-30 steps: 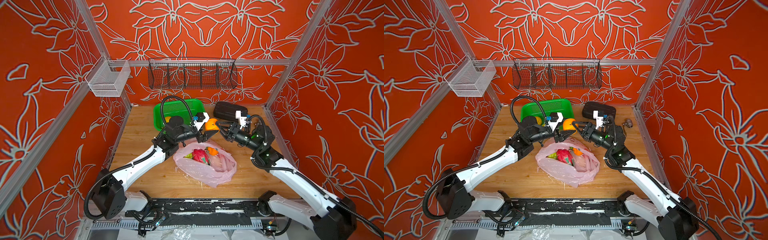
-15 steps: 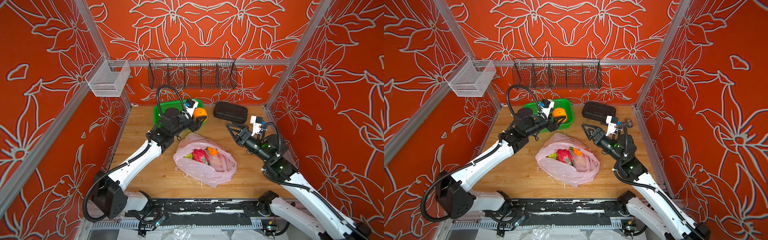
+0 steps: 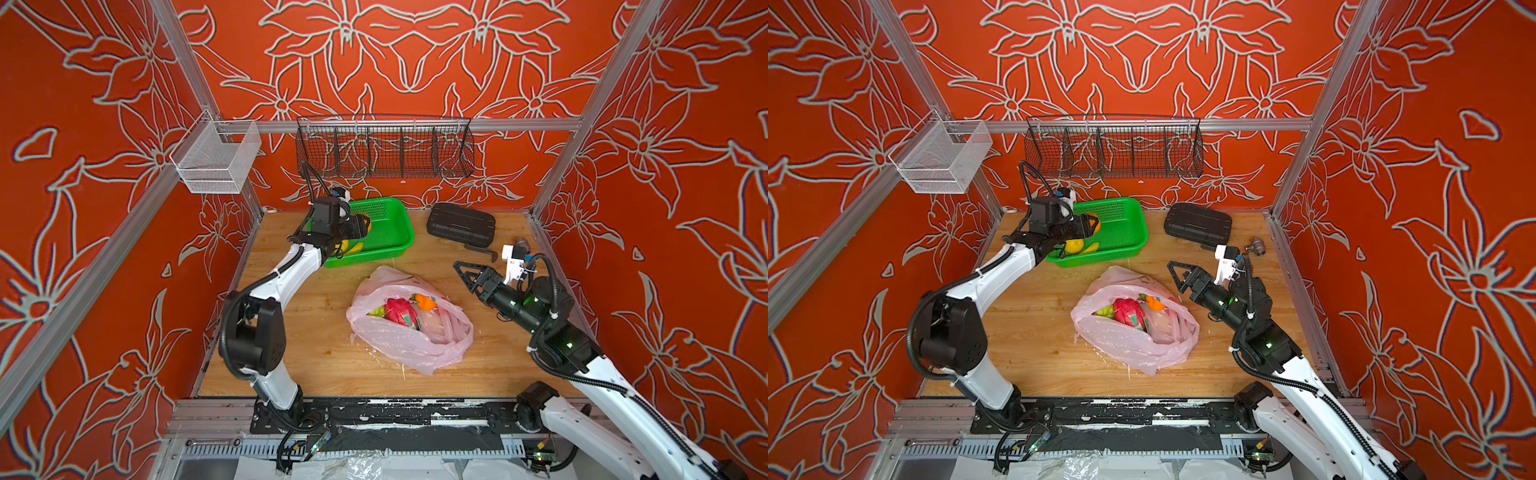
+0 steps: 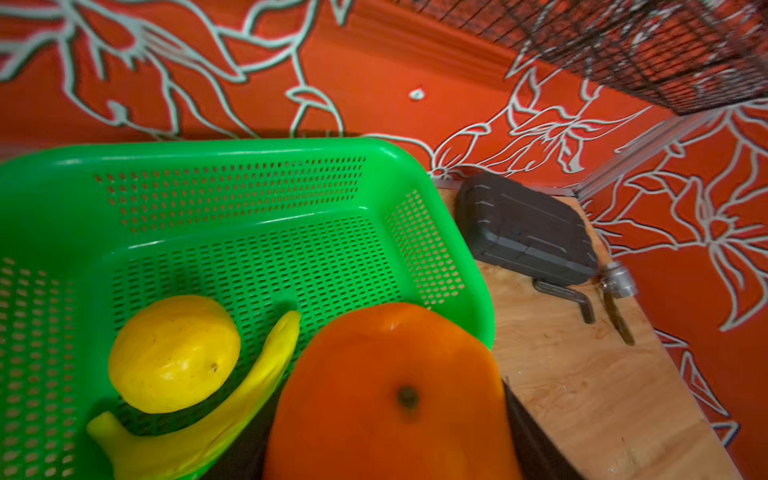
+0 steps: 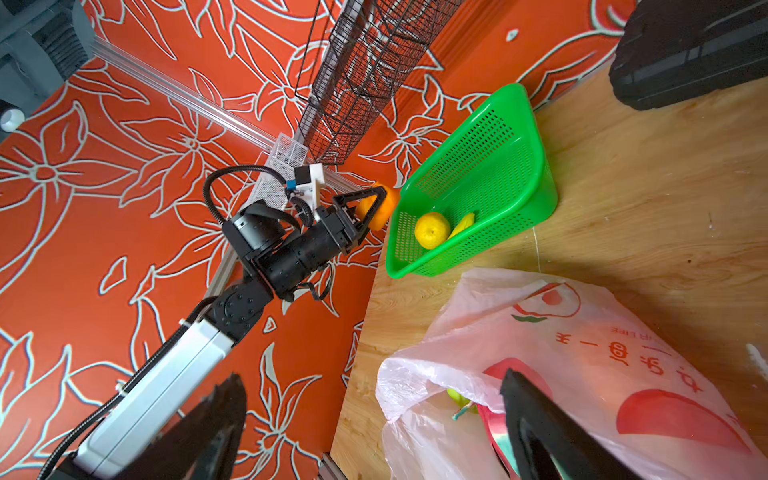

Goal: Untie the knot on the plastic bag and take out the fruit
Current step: 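Release the orange into the green basket with the left gripper while the right withdraws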

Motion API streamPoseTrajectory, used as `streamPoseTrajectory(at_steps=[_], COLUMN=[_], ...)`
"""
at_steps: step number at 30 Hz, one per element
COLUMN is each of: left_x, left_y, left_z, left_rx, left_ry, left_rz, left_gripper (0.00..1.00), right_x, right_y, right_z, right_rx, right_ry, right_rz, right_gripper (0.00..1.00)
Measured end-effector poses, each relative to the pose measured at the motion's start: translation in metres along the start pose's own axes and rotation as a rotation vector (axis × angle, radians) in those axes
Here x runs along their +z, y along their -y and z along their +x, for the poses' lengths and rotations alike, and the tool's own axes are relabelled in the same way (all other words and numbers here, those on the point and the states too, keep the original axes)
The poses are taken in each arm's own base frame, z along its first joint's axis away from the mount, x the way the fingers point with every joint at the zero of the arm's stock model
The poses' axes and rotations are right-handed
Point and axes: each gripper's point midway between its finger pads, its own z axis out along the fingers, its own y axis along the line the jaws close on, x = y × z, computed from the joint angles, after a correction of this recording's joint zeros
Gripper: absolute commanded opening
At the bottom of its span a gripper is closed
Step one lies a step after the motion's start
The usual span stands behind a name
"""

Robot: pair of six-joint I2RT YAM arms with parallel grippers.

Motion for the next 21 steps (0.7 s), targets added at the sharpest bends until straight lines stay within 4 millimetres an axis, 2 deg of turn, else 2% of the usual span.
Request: streamPoseTrajectory(at_steps=[11, 16, 21], left_x=[0.074, 0.107, 0.132], left_y=[-0.035, -0.053, -0.067], left_z=[0.02, 0.044, 0.071], left_rx=[-0.042, -0.048, -0.05], left_ry=[-0.112, -0.183, -0.259], left_rz=[-0.093, -0.138, -0.168], left_gripper=[0.46, 0.47, 0.52], right_x=[0.0, -0.002, -0.006], right_y=[0.007, 0.01, 0.009], right_z=[0.002, 0.004, 0.003], right_rx=[0.003, 0.002, -0.004], right_ry=[-0.006, -0.014, -0.005], right_rz=[0.028, 0.046, 0.043], right_gripper=[0.97, 0.97, 0.97])
